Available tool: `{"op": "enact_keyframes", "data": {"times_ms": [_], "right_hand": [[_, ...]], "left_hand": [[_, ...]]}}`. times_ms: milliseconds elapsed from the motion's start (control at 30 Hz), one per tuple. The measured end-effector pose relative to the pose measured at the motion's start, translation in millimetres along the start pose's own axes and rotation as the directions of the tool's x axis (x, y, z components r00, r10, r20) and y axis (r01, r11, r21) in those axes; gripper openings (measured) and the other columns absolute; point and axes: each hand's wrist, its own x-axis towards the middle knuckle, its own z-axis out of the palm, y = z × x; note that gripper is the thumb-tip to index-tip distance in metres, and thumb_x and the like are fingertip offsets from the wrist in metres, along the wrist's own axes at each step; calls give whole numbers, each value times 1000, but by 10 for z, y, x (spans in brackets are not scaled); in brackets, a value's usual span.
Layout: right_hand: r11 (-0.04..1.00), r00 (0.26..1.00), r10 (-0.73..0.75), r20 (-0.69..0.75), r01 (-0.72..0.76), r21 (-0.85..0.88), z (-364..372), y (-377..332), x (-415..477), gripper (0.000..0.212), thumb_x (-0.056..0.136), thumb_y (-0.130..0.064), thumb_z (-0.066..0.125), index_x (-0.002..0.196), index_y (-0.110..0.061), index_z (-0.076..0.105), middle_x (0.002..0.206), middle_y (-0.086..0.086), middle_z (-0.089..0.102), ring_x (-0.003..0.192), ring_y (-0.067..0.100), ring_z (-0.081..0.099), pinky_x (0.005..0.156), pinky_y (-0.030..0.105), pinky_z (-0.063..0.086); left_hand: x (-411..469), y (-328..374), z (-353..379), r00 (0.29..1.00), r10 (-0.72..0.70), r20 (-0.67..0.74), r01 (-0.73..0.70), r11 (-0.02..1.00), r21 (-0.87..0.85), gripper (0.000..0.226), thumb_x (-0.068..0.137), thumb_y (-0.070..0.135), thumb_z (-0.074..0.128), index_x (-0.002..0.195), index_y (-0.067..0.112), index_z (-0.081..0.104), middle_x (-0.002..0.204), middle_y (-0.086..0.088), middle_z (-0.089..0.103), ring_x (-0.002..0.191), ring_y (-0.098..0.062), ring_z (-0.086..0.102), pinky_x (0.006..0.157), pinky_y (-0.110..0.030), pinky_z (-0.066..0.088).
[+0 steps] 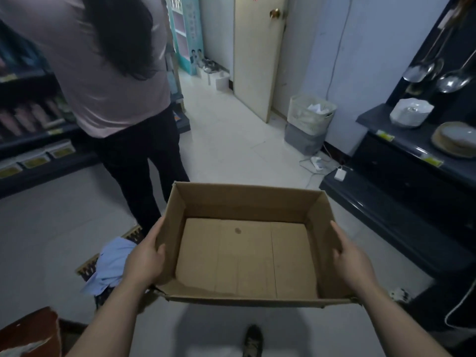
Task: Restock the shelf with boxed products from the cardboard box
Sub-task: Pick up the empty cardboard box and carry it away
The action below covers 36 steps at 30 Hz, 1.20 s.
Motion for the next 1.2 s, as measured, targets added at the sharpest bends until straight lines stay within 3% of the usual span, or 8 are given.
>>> {"op": "enact_keyframes", "data": {"times_ms": [133, 267, 433, 600, 767, 967, 1100, 1200], "right_hand": [[1000, 1000, 12, -7, -12, -23, -190, 27, 679, 70, 95, -9, 47, 151, -41, 17, 85, 10, 66, 64, 21, 56, 57, 33, 45], [999, 1000, 20, -14, -21, -25, -346, 33, 1225, 70, 95, -9, 47, 150, -40, 18, 87, 4, 58, 66, 16, 52, 54, 30, 38], [998, 998, 58, -34, -58, -6, -402, 84, 1897, 69, 94, -10, 45, 150, -44, 19, 107, 10, 64, 74, 20, 53, 60, 31, 40], [994, 994, 110, -24, -111, -8, -425, -13, 2631, 72, 94, -9, 42, 149, -47, 16, 84, 4, 62, 64, 18, 56, 48, 27, 35], [989, 988, 148, -34, -148, 14, -488, -257, 3461, 71, 93, -10, 42, 147, -49, 19, 86, 5, 63, 67, 20, 58, 57, 34, 48], [981, 980, 193, -52, -192, 24, -624, -576, 4362, 75, 92, -8, 45, 147, -51, 17, 80, 5, 63, 66, 22, 59, 60, 37, 51], [976, 973, 219, -74, -218, 28, -680, -678, 4877, 75, 92, -8, 45, 147, -50, 17, 74, 2, 61, 62, 20, 58, 56, 35, 48], [972, 970, 233, -70, -232, 20, -714, -712, 5320, 74, 94, -8, 41, 147, -53, 14, 77, 3, 63, 62, 18, 58, 53, 33, 46]], "left_hand": [[588, 357, 236, 1000, 3, 21, -2, 998, -59, 72, 94, 12, 45, 145, 52, 15, 95, -2, 65, 66, -16, 58, 60, -35, 51], [1028, 742, 416, 999, 12, 38, -9, 995, -98, 71, 96, 15, 45, 142, 58, 13, 95, 8, 58, 73, -15, 59, 68, -40, 55], [1648, 1138, 619, 998, 52, 47, -48, 996, -79, 69, 96, 13, 45, 146, 51, 16, 100, 11, 56, 71, -6, 55, 56, -28, 42], [2445, 1483, 841, 996, 62, 69, -57, 996, -73, 67, 95, 12, 47, 146, 47, 20, 99, 11, 55, 65, 2, 46, 53, -21, 35], [3427, 1814, 975, 993, 73, 97, -67, 995, -69, 69, 94, 10, 48, 146, 47, 22, 102, 6, 62, 67, -5, 50, 58, -28, 44], [4511, 2277, 980, 988, 117, 102, -116, 993, -20, 68, 95, 13, 48, 148, 45, 20, 122, -1, 63, 78, -16, 55, 61, -28, 41], [5065, 2567, 1040, 983, 146, 112, -143, 989, -32, 67, 95, 11, 48, 148, 42, 22, 136, 1, 55, 108, -28, 60, 75, -27, 40], [5492, 2758, 1162, 978, 161, 136, -157, 987, -37, 69, 94, 9, 49, 147, 43, 23, 141, 3, 51, 116, -29, 57, 82, -31, 43]]}}
